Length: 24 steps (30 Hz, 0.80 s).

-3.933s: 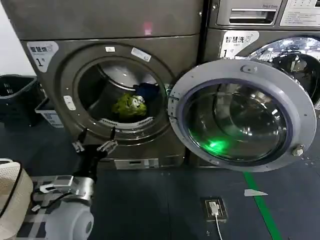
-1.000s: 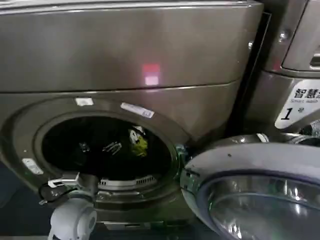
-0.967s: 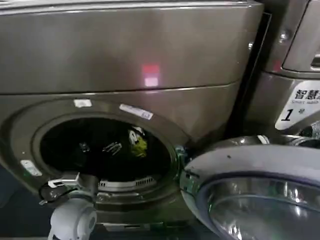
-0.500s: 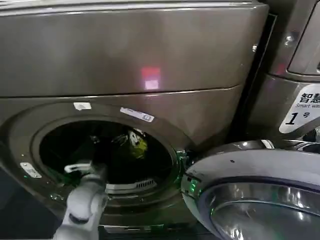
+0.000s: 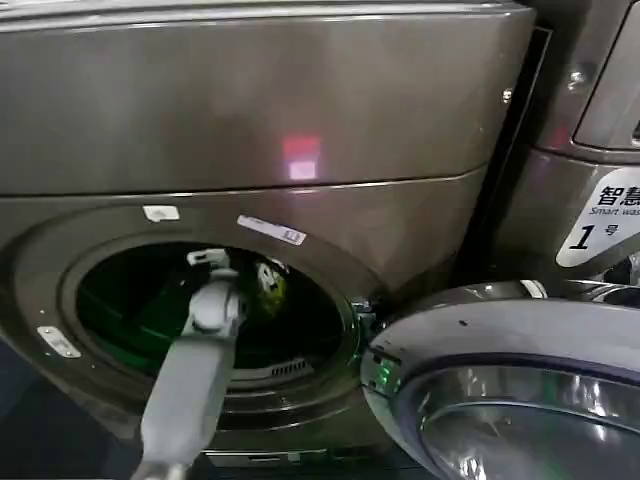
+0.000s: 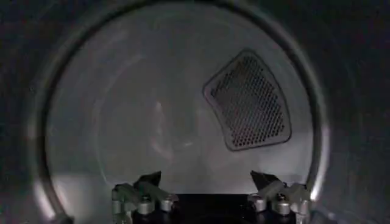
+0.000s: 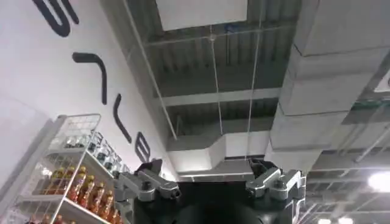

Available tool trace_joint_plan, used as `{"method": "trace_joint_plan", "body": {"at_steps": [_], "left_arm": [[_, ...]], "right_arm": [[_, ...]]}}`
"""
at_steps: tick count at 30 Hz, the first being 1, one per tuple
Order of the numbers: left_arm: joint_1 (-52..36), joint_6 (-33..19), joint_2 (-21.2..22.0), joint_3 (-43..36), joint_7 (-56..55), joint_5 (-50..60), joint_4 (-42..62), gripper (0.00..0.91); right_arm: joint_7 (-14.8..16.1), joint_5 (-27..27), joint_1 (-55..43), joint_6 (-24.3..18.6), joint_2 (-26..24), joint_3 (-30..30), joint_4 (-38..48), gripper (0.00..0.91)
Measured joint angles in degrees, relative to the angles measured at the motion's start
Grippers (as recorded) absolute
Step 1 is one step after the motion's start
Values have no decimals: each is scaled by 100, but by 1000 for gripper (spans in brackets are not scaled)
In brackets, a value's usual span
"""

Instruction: Grasp the clothes from the dryer.

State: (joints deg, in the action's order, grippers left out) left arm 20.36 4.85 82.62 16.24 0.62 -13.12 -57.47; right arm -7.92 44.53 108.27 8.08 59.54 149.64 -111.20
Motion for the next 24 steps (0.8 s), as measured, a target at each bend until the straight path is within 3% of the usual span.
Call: {"method": "trace_joint_plan", "body": {"at_steps": [8,18,24], "left_arm": [[-981,-221,-143,-500,1677,687,1703,907],[-2079,-1006,-243,-1420,4088,2852,3469,907],[-2506,-819,-224,-1813,4675,4208,3854,907]], "right_arm": [[34,29,27,-107,-18,-13,83,907],[26,40,-1,-155,-20,-85,-11,907],[33,41,43,-167,17,-65,-6,907]]}}
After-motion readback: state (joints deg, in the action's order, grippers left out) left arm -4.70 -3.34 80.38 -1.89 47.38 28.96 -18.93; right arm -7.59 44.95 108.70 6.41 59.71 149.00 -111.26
